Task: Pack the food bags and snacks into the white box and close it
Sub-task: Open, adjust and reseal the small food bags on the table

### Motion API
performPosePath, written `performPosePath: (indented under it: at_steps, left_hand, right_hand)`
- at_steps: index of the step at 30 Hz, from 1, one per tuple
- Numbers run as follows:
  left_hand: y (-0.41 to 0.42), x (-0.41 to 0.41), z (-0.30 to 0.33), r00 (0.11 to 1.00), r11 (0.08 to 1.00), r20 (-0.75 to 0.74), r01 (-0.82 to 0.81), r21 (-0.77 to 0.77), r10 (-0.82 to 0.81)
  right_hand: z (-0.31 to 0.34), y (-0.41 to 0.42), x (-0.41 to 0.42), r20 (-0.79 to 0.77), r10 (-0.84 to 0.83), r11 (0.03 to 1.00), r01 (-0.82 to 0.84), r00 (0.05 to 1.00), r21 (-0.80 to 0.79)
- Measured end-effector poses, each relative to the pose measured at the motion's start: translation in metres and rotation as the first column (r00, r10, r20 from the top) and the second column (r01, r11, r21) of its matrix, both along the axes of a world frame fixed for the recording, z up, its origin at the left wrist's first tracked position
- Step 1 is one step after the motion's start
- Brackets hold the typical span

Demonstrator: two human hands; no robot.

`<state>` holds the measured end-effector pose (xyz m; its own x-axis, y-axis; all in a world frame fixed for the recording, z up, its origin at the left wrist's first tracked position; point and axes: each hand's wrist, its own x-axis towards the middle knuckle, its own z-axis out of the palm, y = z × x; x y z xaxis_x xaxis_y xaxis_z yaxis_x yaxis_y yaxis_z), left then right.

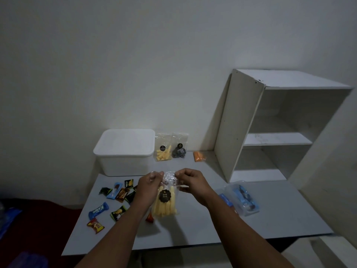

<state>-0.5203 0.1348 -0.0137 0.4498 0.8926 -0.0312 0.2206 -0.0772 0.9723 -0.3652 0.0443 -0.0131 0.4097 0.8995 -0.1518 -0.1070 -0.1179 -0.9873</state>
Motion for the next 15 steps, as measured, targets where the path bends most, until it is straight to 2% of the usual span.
performPosePath:
  at_steps: [6, 10, 15]
  left_hand:
    - [-0.0028, 0.001, -0.002, 0.99, 0.988, 0.114, -0.068, -0.141, 0.084]
    - [-0.0037, -0.0001, 0.0006, 0.997, 0.998, 0.07, -0.032, -0.05, 0.035]
    - [-0.0047, 0.0021, -0.0004, 0.997, 1.0, 0.068, 0.024, -0.014, -0.023]
  right_hand:
    - [0.0041, -0.0013, 0.0006, -0.017, -0.014, 1.0, 0.014, 1.0, -0.01]
    - [0.0009, -0.0037, 0.002, -0.076, -0.061, 0.998, 0.06, 0.995, -0.015]
    - [0.0002, -0.0027, -0.0058, -0.075, -0.024, 1.0, 0.024, 0.997, 0.0]
